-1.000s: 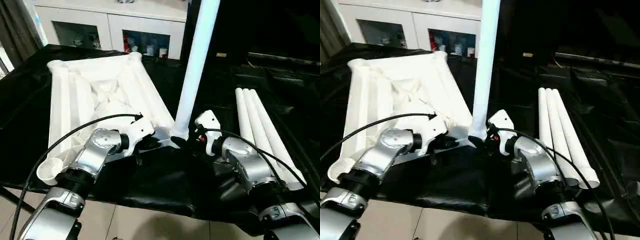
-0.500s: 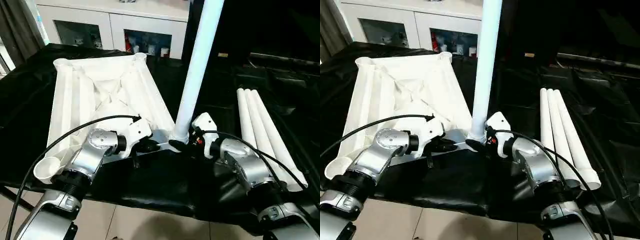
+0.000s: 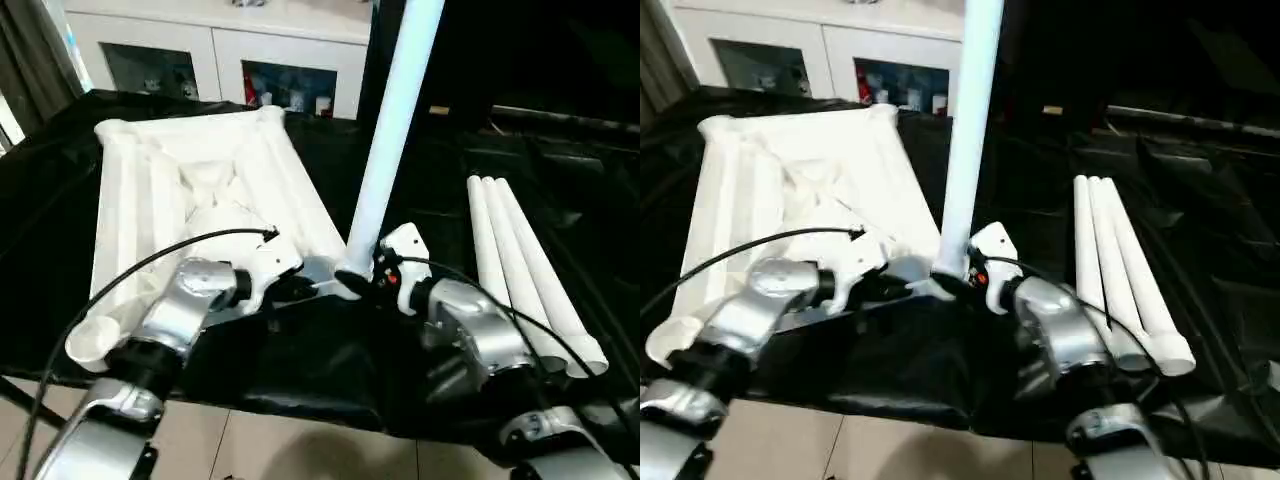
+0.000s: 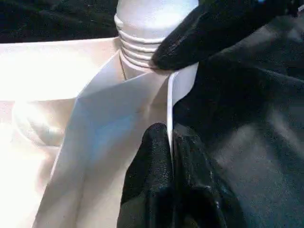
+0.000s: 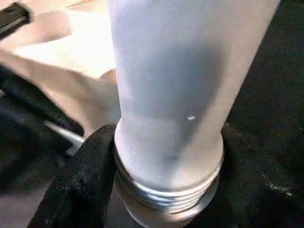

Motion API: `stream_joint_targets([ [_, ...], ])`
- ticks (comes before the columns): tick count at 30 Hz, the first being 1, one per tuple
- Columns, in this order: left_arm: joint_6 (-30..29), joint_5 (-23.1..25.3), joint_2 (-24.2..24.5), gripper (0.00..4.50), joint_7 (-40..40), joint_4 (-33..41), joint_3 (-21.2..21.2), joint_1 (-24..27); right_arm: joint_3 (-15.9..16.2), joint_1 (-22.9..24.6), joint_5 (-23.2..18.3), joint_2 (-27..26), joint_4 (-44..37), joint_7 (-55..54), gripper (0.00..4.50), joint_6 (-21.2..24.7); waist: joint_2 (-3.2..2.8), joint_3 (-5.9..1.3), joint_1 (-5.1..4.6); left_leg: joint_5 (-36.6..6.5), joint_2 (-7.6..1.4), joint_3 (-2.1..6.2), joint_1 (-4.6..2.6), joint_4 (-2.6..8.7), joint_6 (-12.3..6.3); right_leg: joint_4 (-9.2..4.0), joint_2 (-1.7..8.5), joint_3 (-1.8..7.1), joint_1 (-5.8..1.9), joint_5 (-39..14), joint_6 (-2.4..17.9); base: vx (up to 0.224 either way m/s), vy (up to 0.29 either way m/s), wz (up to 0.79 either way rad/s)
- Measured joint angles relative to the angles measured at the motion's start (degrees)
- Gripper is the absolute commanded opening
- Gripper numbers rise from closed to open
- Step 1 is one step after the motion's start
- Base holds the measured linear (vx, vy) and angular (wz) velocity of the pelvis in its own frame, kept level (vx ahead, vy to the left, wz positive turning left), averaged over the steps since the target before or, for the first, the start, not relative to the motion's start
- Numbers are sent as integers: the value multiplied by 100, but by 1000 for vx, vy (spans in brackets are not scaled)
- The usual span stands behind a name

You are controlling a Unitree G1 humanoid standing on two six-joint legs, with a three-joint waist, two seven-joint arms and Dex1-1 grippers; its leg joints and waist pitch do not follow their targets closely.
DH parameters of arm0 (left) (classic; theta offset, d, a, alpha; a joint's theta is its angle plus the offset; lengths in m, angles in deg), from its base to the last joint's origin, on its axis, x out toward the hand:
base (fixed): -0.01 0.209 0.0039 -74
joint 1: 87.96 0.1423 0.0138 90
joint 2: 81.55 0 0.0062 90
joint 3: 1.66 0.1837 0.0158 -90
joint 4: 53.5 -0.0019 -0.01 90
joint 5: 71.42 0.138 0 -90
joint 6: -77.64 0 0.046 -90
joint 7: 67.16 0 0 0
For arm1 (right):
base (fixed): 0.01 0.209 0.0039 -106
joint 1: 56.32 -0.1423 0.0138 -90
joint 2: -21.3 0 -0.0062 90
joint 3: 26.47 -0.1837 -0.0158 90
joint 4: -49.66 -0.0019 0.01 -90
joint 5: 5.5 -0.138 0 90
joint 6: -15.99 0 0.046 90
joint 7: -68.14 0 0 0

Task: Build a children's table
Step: Rotate leg to tighten

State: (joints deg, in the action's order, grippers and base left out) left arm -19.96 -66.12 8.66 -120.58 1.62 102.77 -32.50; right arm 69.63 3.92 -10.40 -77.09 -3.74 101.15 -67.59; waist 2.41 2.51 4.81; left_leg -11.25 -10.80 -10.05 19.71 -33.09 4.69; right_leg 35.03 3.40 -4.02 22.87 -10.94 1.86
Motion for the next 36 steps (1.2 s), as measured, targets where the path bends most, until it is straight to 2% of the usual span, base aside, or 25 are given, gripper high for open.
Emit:
stream_joint_targets([
  [4,-204,274,-630,0,983,-484,4,-314,-432,-323,37,-506,545,-1493,275,31,-9,-6,6,-1,6,-1,-51,0,2,-4,1,8,-26,-8,-22,0,0,0],
  [8,-303,356,-978,0,1490,-725,36,-448,-574,-472,87,-711,812,-2225,275,-34,-26,-16,32,-2,9,0,-65,15,2,-9,2,8,-56,-16,-35,0,0,0],
  [11,-207,413,-1031,0,1561,-842,74,-493,-576,-542,107,-807,957,-2407,275,-153,-42,-22,31,-2,9,0,-65,16,2,-11,2,8,-60,-20,-42,0,0,0],
  [13,-122,445,-1048,0,1592,-945,76,-544,-630,-588,106,-847,1068,-2478,331,-248,-42,-22,33,-2,9,0,-65,17,2,-11,2,8,-60,-20,-42,0,0,0],
  [17,20,457,-1057,0,1578,-1016,113,-586,-709,-587,98,-850,1147,-2504,359,-350,-71,-11,40,-2,9,0,-60,17,2,-13,2,9,-50,-19,-41,0,0,0],
  [18,80,457,-1048,0,1560,-1047,114,-589,-723,-587,102,-841,1147,-2512,380,-368,-82,-8,41,-2,9,1,-59,18,2,-13,2,8,-50,-19,-41,0,0,0],
  [23,307,457,-1056,0,1541,-1117,131,-604,-737,-385,63,-740,826,-2369,384,-409,-123,-6,94,-1,8,0,-36,25,1,-12,3,7,-38,-23,-44,0,0,0],
  [27,353,458,-1051,0,1525,-1118,131,-610,-739,-380,48,-713,821,-2360,384,-409,-132,-11,101,0,7,0,20,24,0,-9,3,5,-8,-15,-31,0,0,0],
  [30,369,458,-1052,0,1517,-1118,131,-614,-739,-378,45,-713,815,-2357,384,-408,-135,-12,107,1,6,0,29,24,-1,-9,3,4,-1,-16,-32,0,0,0],
  [31,394,452,-1066,29,1529,-1128,119,-622,-708,-238,32,-668,536,-2256,385,-363,-137,-11,124,1,6,0,31,24,-1,-10,3,3,1,-16,-32,0,0,0],
  [32,388,358,-1064,46,1516,-1050,32,-583,-620,136,-27,-471,-115,-2011,386,-261,-143,-7,169,3,5,1,32,24,-5,-15,3,1,9,-16,-32,0,0,0],
  [33,315,51,-1016,57,1461,-673,-184,-359,-430,733,-160,-76,-1198,-1465,386,-58,-142,17,187,12,1,-4,51,20,-19,-10,3,5,21,-18,-33,0,0,0],
  [34,250,-118,-880,57,1457,-475,-377,-216,-388,977,-226,148,-1630,-1161,386,28,-124,39,163,24,-6,-5,56,7,-37,-2,-1,7,25,-21,-30,0,0,0],
  [36,2,-342,-424,69,1497,54,-842,-115,-402,1200,-373,417,-2168,-730,386,106,-64,74,-5,31,-22,0,103,-4,-52,4,-20,5,53,-15,-16,0,0,0],
])
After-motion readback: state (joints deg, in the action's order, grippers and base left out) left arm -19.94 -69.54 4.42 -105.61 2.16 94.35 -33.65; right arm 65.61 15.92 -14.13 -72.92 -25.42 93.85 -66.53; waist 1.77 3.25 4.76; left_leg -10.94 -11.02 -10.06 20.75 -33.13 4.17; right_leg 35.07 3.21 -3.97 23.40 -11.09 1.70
